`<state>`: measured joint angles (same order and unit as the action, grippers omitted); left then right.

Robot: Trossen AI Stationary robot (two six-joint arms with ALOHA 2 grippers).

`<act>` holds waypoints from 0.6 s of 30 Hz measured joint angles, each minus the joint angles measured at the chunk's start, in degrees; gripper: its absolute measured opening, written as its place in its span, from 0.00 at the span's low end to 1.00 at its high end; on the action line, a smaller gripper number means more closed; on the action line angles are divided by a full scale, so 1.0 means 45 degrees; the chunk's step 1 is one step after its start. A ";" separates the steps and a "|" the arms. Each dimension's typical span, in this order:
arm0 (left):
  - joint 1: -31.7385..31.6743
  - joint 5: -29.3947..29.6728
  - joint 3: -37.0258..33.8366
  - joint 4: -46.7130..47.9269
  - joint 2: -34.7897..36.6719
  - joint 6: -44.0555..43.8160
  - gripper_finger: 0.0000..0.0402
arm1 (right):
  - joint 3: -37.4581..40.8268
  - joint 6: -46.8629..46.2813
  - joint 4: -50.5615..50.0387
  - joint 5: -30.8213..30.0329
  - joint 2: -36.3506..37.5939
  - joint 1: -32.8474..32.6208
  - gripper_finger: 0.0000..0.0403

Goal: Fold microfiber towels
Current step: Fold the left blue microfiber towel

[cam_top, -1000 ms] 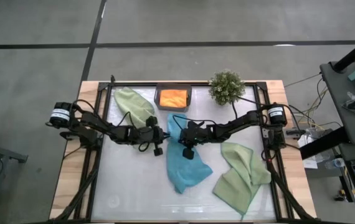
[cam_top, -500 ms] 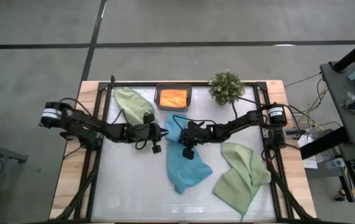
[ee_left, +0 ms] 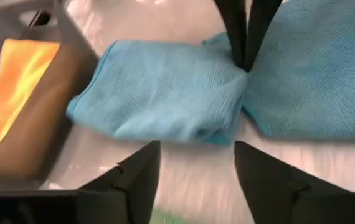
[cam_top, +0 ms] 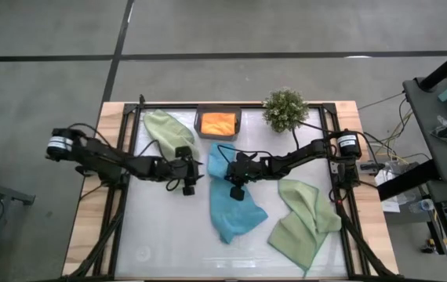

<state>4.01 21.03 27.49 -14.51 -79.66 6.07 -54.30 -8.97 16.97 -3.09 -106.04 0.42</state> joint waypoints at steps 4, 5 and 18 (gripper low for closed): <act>0.0069 -0.0080 0.0052 -0.2182 -0.1306 0.1095 0.52 | 0.0000 0.0000 0.0000 0.0005 0.0000 0.0020 0.02; 0.0069 -0.0085 0.0107 -0.2484 -0.1559 0.1162 0.53 | 0.0000 0.0000 -0.0005 0.0005 0.0000 0.0020 0.02; -0.0234 -0.0074 0.0362 -0.2642 -0.2170 0.0389 0.10 | 0.0000 0.0000 0.0010 -0.0005 0.0005 0.0021 0.02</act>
<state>2.95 20.70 29.11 -26.40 -89.43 7.82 -54.30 -8.97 17.02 -3.11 -106.02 0.52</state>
